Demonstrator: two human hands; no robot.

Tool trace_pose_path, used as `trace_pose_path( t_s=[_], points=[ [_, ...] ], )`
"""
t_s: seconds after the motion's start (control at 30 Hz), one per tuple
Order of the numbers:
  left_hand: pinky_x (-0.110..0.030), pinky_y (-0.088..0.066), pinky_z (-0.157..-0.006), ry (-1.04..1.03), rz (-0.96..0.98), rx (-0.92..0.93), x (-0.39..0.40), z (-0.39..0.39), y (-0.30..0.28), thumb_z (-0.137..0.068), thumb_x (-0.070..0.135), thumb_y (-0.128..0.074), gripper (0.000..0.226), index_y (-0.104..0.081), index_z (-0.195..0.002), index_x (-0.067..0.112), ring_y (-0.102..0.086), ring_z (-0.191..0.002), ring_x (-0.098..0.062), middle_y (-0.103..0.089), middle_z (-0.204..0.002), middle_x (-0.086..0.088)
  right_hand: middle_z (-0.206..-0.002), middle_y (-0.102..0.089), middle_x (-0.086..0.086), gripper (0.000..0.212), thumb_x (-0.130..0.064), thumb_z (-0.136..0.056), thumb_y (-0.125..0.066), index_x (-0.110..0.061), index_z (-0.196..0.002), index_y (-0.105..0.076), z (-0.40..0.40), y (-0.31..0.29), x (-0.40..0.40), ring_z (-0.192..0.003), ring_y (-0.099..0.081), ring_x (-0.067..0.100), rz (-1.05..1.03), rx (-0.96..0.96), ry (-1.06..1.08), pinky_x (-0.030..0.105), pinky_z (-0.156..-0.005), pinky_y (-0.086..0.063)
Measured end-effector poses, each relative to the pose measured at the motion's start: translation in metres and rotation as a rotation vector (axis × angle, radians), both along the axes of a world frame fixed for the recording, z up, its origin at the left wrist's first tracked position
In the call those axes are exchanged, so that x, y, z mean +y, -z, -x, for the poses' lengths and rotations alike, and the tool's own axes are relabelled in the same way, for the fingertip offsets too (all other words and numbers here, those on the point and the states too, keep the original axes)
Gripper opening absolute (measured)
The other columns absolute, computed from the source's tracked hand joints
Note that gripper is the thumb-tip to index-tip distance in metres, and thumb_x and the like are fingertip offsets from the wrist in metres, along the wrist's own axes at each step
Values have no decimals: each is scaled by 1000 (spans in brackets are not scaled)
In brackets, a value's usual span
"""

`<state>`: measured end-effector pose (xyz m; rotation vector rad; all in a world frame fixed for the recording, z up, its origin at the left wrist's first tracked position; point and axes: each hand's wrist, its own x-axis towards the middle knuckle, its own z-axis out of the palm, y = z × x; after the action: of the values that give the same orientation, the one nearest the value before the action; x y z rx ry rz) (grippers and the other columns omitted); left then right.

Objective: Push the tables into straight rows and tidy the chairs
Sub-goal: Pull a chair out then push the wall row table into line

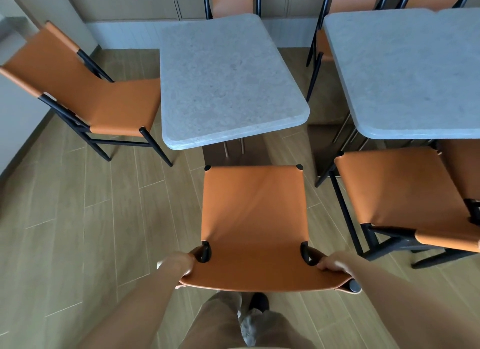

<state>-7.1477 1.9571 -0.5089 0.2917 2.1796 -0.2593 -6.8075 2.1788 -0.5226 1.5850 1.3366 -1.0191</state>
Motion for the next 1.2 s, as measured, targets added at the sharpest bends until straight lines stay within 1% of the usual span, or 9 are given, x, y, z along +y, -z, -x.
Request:
trace_pose_path(
  t_s=[0.17,0.37,0.53,0.63,0.7,0.77,0.93,1.07,1.2],
  points=[
    [-18,-40,-35,-57,19,-29,-7,-1,4,-98,35,-44,34,-64,-86,9,-62,-50,-20,-65,-76,-9,-107,-59,3,32,-40,-96,-61,-13,-112,-55,4,-11,-7,-99,-56,19,-14,-18,-89,28,-88,-40],
    [-20,-42,-38,-138,34,-69,-4,-5,2,-97,30,-47,30,-59,-83,6,-59,-50,-24,-62,-70,-11,-87,-56,0,28,-38,-97,-61,-13,-109,-58,3,-18,-9,-77,-53,13,-51,10,-118,27,-83,-38],
    [-28,-55,-59,-113,50,-136,-5,-8,-10,-103,28,-46,30,-60,-109,2,-69,-81,-29,-66,-107,-17,-101,-59,4,30,-32,-98,-61,-9,-118,-58,2,-19,-19,-85,-59,15,-38,-7,-152,21,-61,-38],
    [-28,-58,-83,16,74,-192,-6,-6,-8,-107,17,-43,40,-44,-145,4,-59,-126,-34,-53,-142,-18,-121,-60,5,42,-33,-100,-56,-11,-135,-56,9,-23,-18,-111,-58,19,-75,-75,-255,26,-91,-43],
    [-33,-51,-95,29,86,-236,-5,-2,-14,-106,16,-41,45,-36,-149,3,-51,-132,-33,-47,-143,-15,-143,-52,7,44,-30,-104,-48,-11,-143,-49,22,-27,-9,-133,-49,23,-147,-94,-350,31,-108,-38],
    [-32,-44,-92,132,67,-226,1,9,-20,-106,23,-46,46,-41,-147,4,-51,-131,-30,-49,-143,-15,-147,-50,10,46,-27,-104,-45,-9,-145,-47,41,-33,4,-135,-48,28,-238,-51,-327,34,-110,-42],
    [-39,-35,-117,543,-161,-131,28,70,-46,-105,45,-37,56,-40,-153,16,-41,-143,-27,-41,-158,-6,-135,-58,16,43,-24,-103,-51,-5,-141,-49,157,-80,3,-120,-58,32,-357,250,-89,36,-89,-54],
    [-41,-50,-100,590,-536,-13,32,140,-90,-103,34,-44,37,-61,-130,15,-59,-118,-25,-62,-134,-5,-127,-61,14,42,-25,-100,-56,-7,-137,-54,270,-100,-25,-111,-62,30,-401,441,-72,37,-84,-57],
    [-29,-41,-91,567,-714,11,-1,226,-125,-105,27,-44,32,-60,-129,14,-56,-120,-23,-54,-137,-5,-126,-63,14,36,-24,-100,-54,-7,-132,-60,369,-116,-64,-109,-64,32,-425,500,-153,42,-94,-57]
  ],
)
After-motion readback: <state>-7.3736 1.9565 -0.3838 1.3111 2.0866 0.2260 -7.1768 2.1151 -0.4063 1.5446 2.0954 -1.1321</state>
